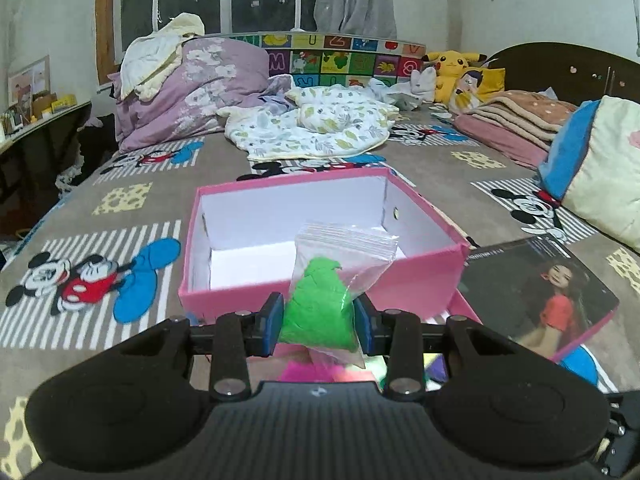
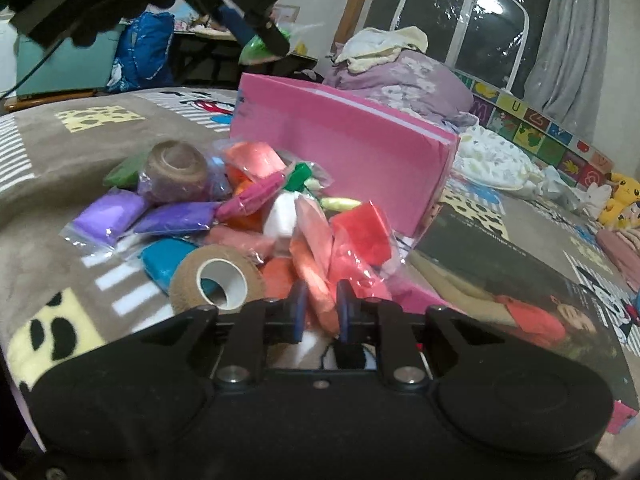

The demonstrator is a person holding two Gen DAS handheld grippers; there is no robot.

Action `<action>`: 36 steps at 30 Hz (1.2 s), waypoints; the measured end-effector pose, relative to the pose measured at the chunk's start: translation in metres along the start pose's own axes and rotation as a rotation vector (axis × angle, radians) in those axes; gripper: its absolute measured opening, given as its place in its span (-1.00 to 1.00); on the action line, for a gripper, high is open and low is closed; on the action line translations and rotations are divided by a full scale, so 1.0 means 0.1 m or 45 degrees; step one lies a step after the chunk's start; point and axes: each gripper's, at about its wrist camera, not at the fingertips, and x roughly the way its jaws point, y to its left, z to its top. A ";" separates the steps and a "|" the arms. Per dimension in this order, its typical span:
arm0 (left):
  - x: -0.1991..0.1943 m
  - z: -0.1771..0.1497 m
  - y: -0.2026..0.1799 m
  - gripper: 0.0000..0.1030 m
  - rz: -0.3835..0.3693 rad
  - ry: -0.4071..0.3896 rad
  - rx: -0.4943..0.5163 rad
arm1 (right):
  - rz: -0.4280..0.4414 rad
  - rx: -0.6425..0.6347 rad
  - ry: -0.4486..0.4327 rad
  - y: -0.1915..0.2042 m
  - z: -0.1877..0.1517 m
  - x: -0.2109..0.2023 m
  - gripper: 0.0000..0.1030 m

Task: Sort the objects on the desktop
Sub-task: 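Carry the bright green clay bag with the left tool into the pink box and release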

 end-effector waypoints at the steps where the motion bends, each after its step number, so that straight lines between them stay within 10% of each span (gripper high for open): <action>1: 0.03 0.04 0.01 -0.31 0.004 0.000 -0.002 | -0.001 0.003 0.006 0.00 0.00 0.02 -0.72; 36: 1.56 0.51 0.39 -0.30 0.113 0.326 -0.215 | 0.149 0.250 -0.023 -0.28 -0.02 0.10 -0.71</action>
